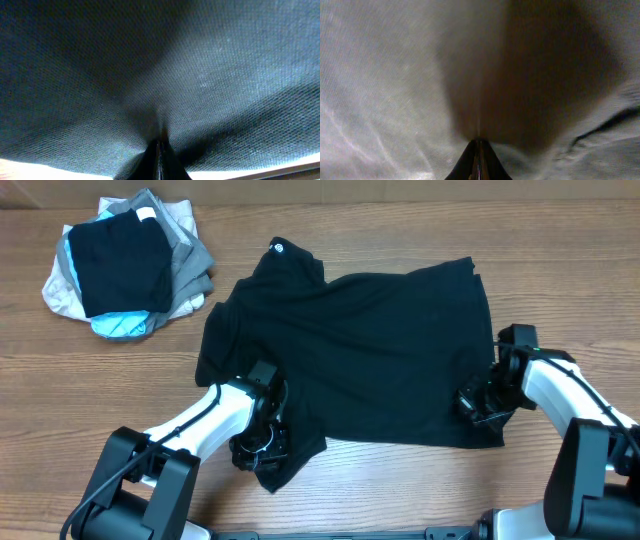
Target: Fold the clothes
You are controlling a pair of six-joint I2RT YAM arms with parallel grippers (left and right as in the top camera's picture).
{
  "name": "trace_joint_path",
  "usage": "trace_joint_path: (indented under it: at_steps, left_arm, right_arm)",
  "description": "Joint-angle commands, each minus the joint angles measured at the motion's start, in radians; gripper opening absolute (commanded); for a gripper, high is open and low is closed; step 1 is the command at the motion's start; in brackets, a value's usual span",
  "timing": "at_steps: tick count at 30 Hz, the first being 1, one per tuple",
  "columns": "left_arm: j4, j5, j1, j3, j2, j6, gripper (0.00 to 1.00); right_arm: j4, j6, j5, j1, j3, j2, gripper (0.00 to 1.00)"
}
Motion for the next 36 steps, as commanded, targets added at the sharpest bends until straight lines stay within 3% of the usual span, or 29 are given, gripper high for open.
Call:
trace_joint_path:
  at_steps: [1, 18, 36]
  left_arm:
    - [0.019, 0.01, 0.003, -0.058, 0.011, -0.014, 0.04]
    - [0.059, 0.113, 0.003, -0.191, 0.011, -0.035, 0.04]
    - [-0.038, 0.091, -0.01, -0.237, 0.01, -0.005, 0.04]
  right_arm:
    - [-0.005, 0.0, 0.022, -0.031, -0.006, -0.003, 0.04]
    - [-0.056, 0.106, 0.105, -0.064, -0.006, -0.003, 0.04]
    - [-0.084, 0.022, 0.145, -0.428, 0.019, -0.003, 0.04]
